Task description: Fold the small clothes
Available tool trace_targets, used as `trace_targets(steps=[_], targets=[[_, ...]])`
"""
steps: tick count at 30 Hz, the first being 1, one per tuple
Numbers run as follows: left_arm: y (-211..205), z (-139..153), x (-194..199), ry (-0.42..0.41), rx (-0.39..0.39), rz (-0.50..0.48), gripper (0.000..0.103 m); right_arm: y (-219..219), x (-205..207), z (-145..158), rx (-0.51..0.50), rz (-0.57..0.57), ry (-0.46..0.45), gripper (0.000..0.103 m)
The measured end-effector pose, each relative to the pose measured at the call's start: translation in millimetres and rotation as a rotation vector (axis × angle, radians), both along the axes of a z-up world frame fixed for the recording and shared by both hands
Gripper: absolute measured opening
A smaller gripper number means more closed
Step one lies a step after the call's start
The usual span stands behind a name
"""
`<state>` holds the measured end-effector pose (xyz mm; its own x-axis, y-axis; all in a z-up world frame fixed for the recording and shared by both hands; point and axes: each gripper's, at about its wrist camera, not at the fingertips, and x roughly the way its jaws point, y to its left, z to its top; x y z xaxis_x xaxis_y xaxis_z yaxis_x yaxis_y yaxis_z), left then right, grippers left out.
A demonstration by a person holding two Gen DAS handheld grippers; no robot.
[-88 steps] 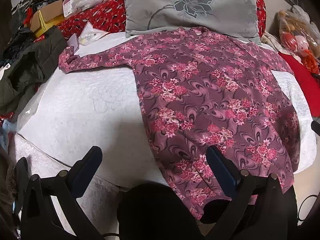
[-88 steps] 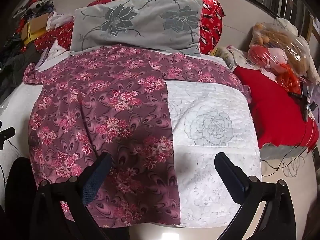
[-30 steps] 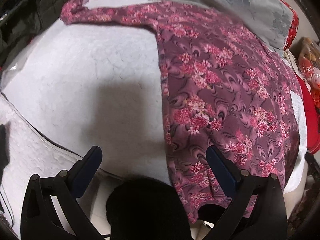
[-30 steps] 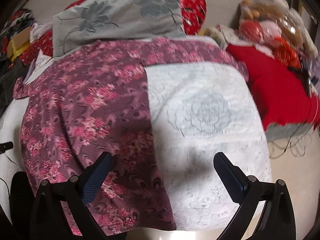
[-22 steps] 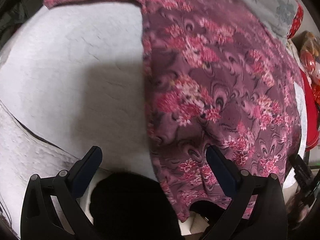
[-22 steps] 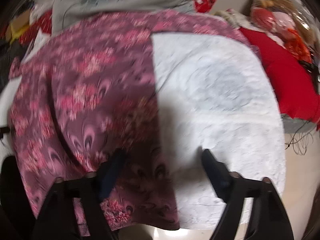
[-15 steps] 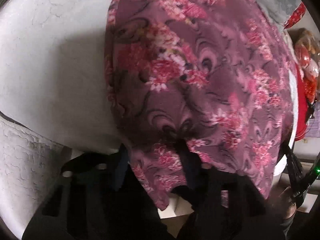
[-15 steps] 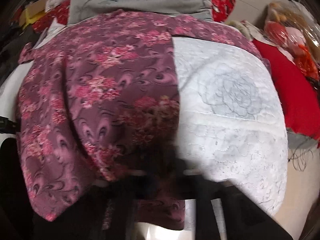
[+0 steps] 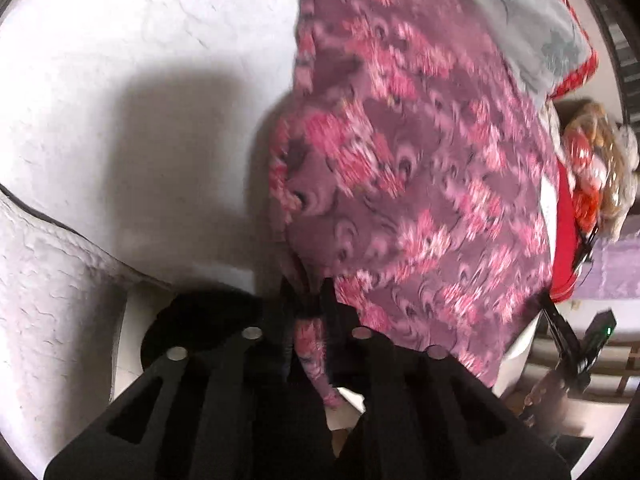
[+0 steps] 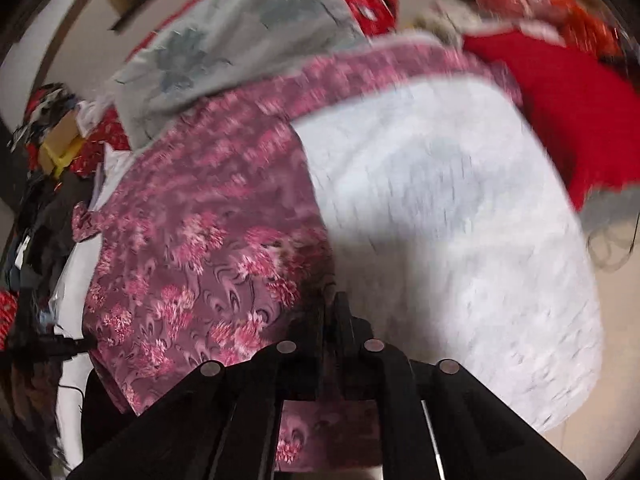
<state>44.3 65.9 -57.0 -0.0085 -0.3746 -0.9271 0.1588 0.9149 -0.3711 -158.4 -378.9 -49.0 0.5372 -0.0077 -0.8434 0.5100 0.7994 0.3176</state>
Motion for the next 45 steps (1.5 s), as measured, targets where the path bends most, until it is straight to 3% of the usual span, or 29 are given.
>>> trace_targets(steps=[1, 3, 5, 6, 7, 8, 9, 11, 16, 19, 21, 23, 27, 29, 30, 32, 33, 34, 36, 38, 41, 45], targets=[[-6.5, -3.7, -5.2, 0.007, -0.001, -0.016, 0.041, 1.5, -0.8, -5.0, 0.001, 0.002, 0.015, 0.013], [-16.9, -6.5, -9.9, 0.006, 0.0, -0.032, 0.06, 3.1, -4.8, -16.2, 0.001, 0.02, 0.049, 0.029], [-24.5, -7.9, -13.6, -0.01, 0.019, -0.061, 0.06, 7.5, -6.6, -22.0, -0.025, 0.043, 0.05, 0.034], [-28.1, -8.4, -15.5, -0.026, 0.03, -0.07, 0.05, 10.0, -6.9, -21.5, -0.045, 0.051, 0.046, 0.034], [-30.6, -7.0, -15.7, -0.042, 0.035, -0.079, 0.01, 13.0, -5.8, -20.7, -0.06, 0.068, 0.047, 0.032], [-29.7, -5.9, -17.9, -0.041, 0.038, -0.088, 0.004, 15.8, -5.0, -19.0, -0.071, 0.088, 0.044, 0.011], [-32.2, -5.2, -18.3, -0.037, 0.03, -0.085, 0.003, 19.7, -3.3, -15.0, -0.07, 0.118, 0.036, 0.005], [-28.9, 9.7, -17.0, -0.061, 0.0, -0.057, 0.003, 22.3, -5.9, -3.9, -0.066, 0.133, -0.004, 0.004], [17.9, 85.2, -18.6, -0.084, -0.231, 0.048, 0.003, 14.6, -37.6, 73.8, 0.12, 0.109, -0.293, 0.003], [28.0, 112.8, -23.8, -0.139, -0.207, 0.053, 0.003, 15.6, -41.8, 94.3, 0.154, 0.107, -0.344, 0.003], [32.6, 110.8, -23.5, -0.146, -0.152, 0.052, 0.003, 14.6, -41.8, 87.4, 0.166, 0.097, -0.321, 0.003], [31.0, 89.6, -17.3, -0.111, -0.084, 0.059, 0.004, 10.5, -38.8, 63.6, 0.165, 0.07, -0.248, 0.003], [36.8, 25.9, -9.5, -0.009, 0.114, 0.076, 0.004, 0.1, -33.9, -8.2, 0.185, -0.006, -0.008, 0.004], [41.8, 22.2, -4.3, 0.0, 0.102, 0.102, 0.004, -2.0, -30.1, -16.8, 0.158, -0.02, 0.055, 0.004], [42.4, 27.9, -2.1, -0.017, 0.094, 0.103, 0.004, -4.8, -27.5, -10.5, 0.144, -0.019, 0.032, 0.004], [34.7, 53.0, 13.5, -0.129, 0.127, 0.085, 0.007, -23.0, -19.2, 15.1, 0.125, -0.056, -0.066, 0.009], [28.4, 64.1, 20.9, -0.176, 0.14, 0.071, 0.017, -34.6, -15.1, 24.4, 0.121, -0.084, -0.103, 0.01], [18.9, 75.5, 30.4, -0.224, 0.15, 0.058, 0.036, -53.9, -9.3, 34.7, 0.126, -0.13, -0.148, 0.014], [6.8, 89.1, 39.3, -0.298, 0.149, 0.038, 0.06, -94.8, -0.6, 43.4, 0.144, -0.234, -0.218, 0.028], [-24.2, 94.0, 60.3, -0.366, 0.164, 0.005, 0.063, -146.7, 9.0, 41.4, 0.153, -0.374, -0.251, 0.034], [-68.7, 81.9, 82.9, -0.382, 0.176, -0.033, 0.063, -213.3, 18.8, 21.0, 0.192, -0.554, -0.263, 0.037], [-125.5, 56.0, 118.3, -0.361, 0.19, -0.042, 0.063, -279.3, 37.4, -17.1, 0.361, -0.741, -0.328, 0.049]])
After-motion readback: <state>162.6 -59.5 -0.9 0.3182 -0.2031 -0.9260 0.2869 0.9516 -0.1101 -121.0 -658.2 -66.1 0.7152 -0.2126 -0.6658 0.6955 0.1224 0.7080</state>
